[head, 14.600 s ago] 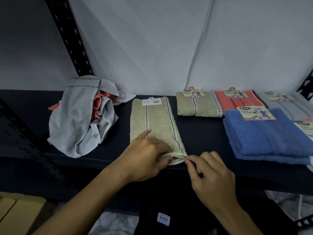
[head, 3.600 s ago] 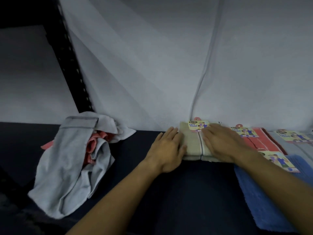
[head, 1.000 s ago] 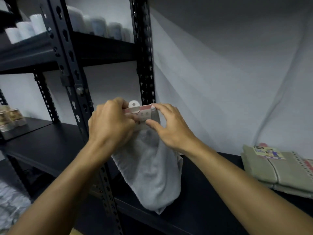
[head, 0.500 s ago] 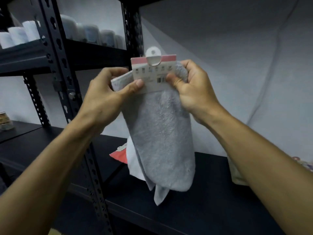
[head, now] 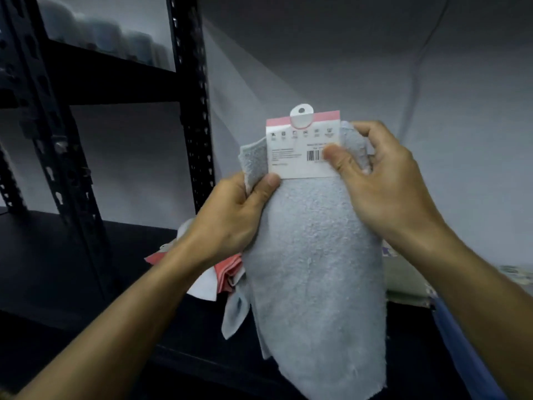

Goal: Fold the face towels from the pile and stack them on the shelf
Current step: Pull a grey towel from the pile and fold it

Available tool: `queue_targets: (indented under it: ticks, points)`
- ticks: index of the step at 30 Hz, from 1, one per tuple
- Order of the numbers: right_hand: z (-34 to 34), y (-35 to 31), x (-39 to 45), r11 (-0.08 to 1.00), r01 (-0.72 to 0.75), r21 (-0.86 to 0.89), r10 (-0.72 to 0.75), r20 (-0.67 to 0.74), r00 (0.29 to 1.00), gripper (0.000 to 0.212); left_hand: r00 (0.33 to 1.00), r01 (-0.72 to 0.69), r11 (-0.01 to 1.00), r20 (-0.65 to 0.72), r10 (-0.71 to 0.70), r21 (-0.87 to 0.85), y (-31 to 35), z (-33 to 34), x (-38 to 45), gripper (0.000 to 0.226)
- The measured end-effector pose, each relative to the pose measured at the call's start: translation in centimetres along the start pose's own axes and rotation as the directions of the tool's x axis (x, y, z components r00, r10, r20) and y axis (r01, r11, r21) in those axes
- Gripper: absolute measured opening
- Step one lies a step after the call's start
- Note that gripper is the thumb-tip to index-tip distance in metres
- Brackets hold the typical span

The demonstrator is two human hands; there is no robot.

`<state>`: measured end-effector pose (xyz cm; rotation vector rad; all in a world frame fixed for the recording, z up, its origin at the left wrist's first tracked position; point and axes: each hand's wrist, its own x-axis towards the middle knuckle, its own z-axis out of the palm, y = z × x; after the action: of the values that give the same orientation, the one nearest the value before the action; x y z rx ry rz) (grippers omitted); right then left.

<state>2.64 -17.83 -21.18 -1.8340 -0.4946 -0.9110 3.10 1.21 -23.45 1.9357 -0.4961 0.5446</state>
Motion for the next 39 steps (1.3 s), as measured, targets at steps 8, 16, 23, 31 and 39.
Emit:
queue_targets:
  ticks: [8, 16, 23, 31, 39]
  points:
    - [0.8, 5.2, 2.0, 0.937, -0.312, 0.156, 0.329, -0.095, 0.940, 0.029, 0.933, 0.351, 0.904, 0.005, -0.361, -0.243, -1.4, 4.2, 3.0, 0.030]
    - [5.4, 17.4, -7.2, 0.631, -0.755, -0.179, 0.765, 0.305, 0.567, 0.085, 0.592, 0.805, 0.562, 0.198, -0.781, -0.193, -14.0, 9.1, -1.7, 0.013]
    - [6.5, 18.4, -9.9, 0.713, -0.548, -0.438, 0.686, 0.273, 0.674, 0.070, 0.640, 0.766, 0.622, 0.097, -0.763, -0.162, -16.8, 10.3, -2.7, 0.026]
    - [6.2, 16.4, -9.6, 0.595, -0.035, -0.803, 0.507, 0.341, 0.792, 0.048, 0.713, 0.700, 0.712, 0.119, -0.691, -0.052, -16.0, 10.3, -2.4, 0.045]
    - [3.7, 11.6, -16.7, 0.909, 0.163, -0.383, 0.162, 0.686, 0.709, 0.060, 0.822, 0.518, 0.833, 0.158, -0.548, 0.194, -17.0, 8.1, -7.0, 0.043]
